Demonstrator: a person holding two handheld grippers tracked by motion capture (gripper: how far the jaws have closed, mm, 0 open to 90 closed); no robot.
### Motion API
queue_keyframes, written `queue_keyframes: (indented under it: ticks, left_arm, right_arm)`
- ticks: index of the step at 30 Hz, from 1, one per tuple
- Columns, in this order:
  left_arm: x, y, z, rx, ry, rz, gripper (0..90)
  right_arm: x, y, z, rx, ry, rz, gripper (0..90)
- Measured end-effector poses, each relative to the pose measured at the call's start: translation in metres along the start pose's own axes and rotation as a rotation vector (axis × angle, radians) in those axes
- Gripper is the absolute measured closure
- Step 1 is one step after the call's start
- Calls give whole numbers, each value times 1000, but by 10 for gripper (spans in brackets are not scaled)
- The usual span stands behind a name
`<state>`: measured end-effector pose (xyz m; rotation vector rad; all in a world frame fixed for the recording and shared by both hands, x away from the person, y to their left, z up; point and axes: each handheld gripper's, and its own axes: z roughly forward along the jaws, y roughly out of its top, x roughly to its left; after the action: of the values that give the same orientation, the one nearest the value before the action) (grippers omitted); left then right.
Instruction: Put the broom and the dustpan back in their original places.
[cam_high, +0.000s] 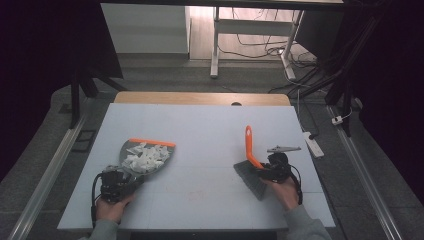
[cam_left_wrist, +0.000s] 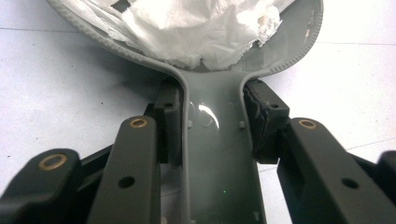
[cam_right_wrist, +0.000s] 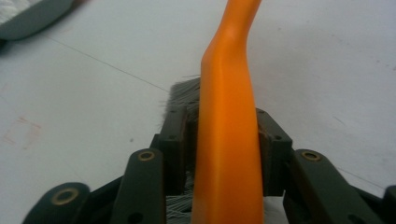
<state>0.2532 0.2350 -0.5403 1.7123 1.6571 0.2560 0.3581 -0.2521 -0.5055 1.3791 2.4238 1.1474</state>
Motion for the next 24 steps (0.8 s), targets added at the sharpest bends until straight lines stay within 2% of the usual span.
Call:
queue_keyframes:
  ticks: [4, 7, 11, 14, 19, 22, 24]
  left_arm:
    - [-1, 0, 1, 2, 1, 7, 605]
    - [0, 0, 0, -2, -4, 7, 600]
    - [-1, 0, 0, -4, -12, 9, 571]
    - [-1, 0, 0, -6, -8, 9, 524]
    - [-2, -1, -8, -25, 10, 28, 392]
    - [-4, -2, -18, -48, 1, 54, 361]
    - [-7, -2, -24, -69, 11, 86, 355]
  right_arm:
    - [-4, -1, 3, 23, -15, 1, 525]
    - [-5, -1, 6, 31, -74, -6, 466]
    - [-7, -3, 7, 31, -77, 6, 443]
    - [-4, -3, 6, 19, -135, -23, 422]
    - [-3, -3, -1, -7, -135, -34, 419]
    - [2, -3, -8, -35, -128, -78, 424]
    - [5, -3, -12, -43, -113, -113, 432]
